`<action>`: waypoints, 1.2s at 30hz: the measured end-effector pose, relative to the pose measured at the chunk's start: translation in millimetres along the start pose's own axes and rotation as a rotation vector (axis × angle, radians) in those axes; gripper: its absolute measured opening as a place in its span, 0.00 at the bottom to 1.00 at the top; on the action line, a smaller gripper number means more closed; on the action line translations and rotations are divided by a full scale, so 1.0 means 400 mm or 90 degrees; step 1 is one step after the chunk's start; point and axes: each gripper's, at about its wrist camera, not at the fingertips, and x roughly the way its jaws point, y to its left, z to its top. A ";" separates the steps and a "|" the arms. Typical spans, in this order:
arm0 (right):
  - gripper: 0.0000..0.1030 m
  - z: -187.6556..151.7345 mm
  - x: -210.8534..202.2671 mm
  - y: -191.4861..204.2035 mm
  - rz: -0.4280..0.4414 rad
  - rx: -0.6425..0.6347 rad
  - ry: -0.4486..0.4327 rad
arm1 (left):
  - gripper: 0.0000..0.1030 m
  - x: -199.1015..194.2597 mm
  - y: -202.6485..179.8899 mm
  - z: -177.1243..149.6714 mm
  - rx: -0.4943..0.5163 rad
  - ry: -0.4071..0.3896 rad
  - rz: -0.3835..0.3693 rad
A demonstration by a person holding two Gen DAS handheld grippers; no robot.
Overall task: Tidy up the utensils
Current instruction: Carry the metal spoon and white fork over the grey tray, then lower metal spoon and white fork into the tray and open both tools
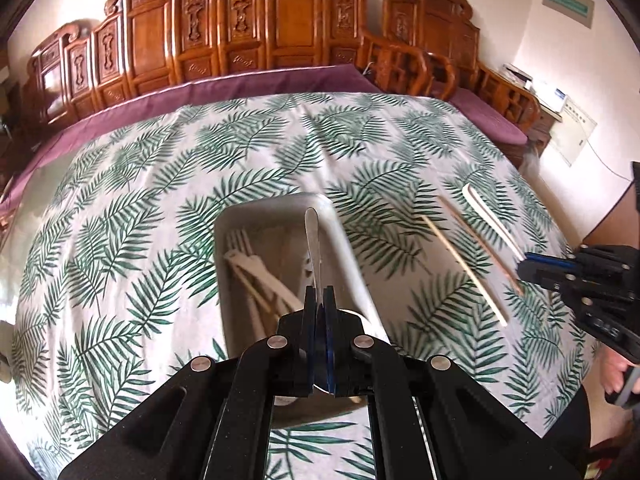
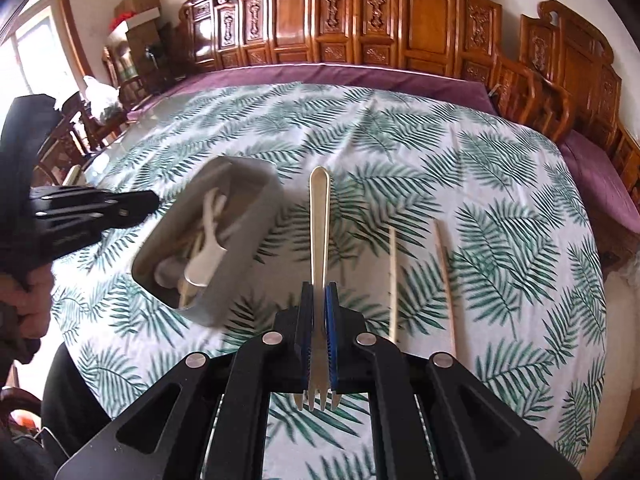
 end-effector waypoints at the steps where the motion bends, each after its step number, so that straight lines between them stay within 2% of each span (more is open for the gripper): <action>1: 0.07 0.003 0.002 0.008 0.002 -0.003 0.000 | 0.03 0.005 0.005 0.000 -0.002 0.001 0.001; 17: 0.07 0.027 0.036 0.065 0.022 -0.018 0.016 | 0.03 0.109 0.054 0.011 -0.027 0.025 0.002; 24: 0.07 0.038 0.065 0.088 0.032 -0.021 0.024 | 0.04 0.087 0.061 0.005 -0.028 0.011 0.009; 28: 0.07 0.053 0.079 0.119 0.043 -0.025 0.021 | 0.19 0.042 0.074 -0.006 -0.026 -0.007 0.022; 32: 0.07 0.075 0.100 0.164 0.054 -0.031 0.019 | 0.22 0.000 0.094 -0.016 -0.027 -0.023 0.041; 34: 0.07 0.086 0.111 0.183 0.060 -0.032 0.020 | 0.34 -0.022 0.107 -0.020 -0.032 -0.032 0.048; 36: 0.07 0.098 0.125 0.200 0.065 -0.029 0.022 | 0.37 -0.049 0.120 -0.025 -0.036 -0.046 0.054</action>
